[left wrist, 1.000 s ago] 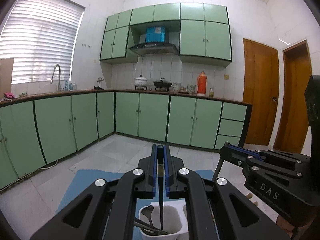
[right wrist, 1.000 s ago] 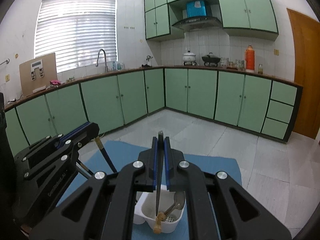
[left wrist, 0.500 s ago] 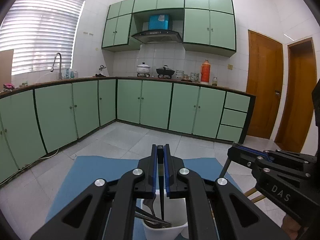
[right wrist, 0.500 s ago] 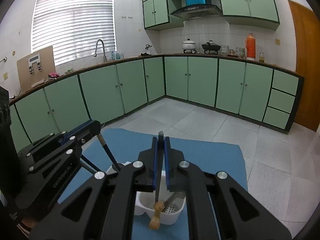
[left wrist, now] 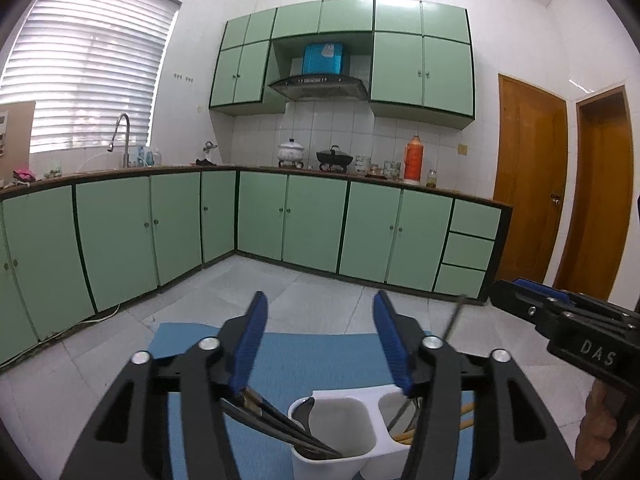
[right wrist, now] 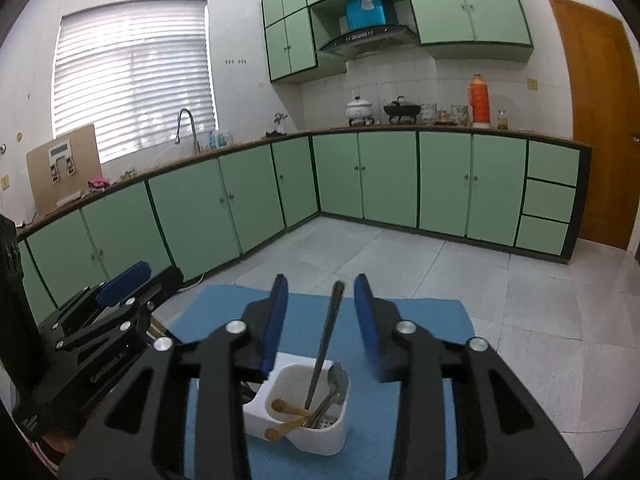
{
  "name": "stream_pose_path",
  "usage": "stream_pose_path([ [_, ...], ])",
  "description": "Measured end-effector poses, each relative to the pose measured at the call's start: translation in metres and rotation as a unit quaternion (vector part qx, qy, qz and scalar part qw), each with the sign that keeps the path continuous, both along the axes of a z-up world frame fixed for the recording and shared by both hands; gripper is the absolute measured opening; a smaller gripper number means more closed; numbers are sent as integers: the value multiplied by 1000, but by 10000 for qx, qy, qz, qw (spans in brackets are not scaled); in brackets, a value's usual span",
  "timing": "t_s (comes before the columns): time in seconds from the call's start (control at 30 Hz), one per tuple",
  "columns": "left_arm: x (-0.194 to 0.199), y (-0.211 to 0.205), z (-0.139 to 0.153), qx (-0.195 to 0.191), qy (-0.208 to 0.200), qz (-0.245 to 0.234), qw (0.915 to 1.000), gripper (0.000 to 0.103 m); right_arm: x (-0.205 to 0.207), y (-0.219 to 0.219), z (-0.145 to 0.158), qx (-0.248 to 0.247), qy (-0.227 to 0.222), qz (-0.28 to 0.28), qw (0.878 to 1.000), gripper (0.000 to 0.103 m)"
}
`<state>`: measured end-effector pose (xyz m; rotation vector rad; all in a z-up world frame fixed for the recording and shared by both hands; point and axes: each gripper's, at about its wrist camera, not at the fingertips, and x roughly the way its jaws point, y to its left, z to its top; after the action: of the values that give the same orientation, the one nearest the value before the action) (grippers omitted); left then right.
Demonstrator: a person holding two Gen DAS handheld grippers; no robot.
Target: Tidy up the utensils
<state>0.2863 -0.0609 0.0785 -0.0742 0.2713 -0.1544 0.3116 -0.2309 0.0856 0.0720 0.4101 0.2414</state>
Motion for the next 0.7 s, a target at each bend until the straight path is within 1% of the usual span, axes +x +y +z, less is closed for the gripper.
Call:
stream_pose_path([
  [0.03, -3, 0, 2, 0, -46, -4, 10000, 63, -3, -2, 2, 3, -40, -19, 10000, 44],
  [0.07, -7, 1, 4, 4, -95, -11, 10000, 69, -7, -3, 3, -5, -86, -40, 10000, 49],
  [0.1, -10, 1, 5, 11, -131, -15, 9999, 73, -10, -5, 4, -15, -124, -62, 9999, 53],
  [0.13, -12, 1, 6, 19, -162, -19, 9999, 76, -14, -7, 5, -23, -167, -88, 9998, 60],
  [0.2, -20, 3, 8, 18, -218, -16, 9998, 84, -25, -10, 6, -34, -280, -139, 9995, 68],
  [0.27, -29, 5, 10, -6, -266, -35, 9996, 87, -33, -13, 7, -41, -348, -152, 9993, 77],
  [0.33, -38, 6, 10, 0, -292, -49, 9996, 89, -44, -15, 7, -55, -414, -161, 9990, 83],
  [0.57, -68, 10, 9, 20, -272, -111, 9996, 97, -77, -18, 7, -77, -521, -169, 9985, 94],
  [0.7, -91, 8, 5, 100, -222, -113, 9996, 97, -98, -19, 4, -93, -503, -154, 9986, 96],
])
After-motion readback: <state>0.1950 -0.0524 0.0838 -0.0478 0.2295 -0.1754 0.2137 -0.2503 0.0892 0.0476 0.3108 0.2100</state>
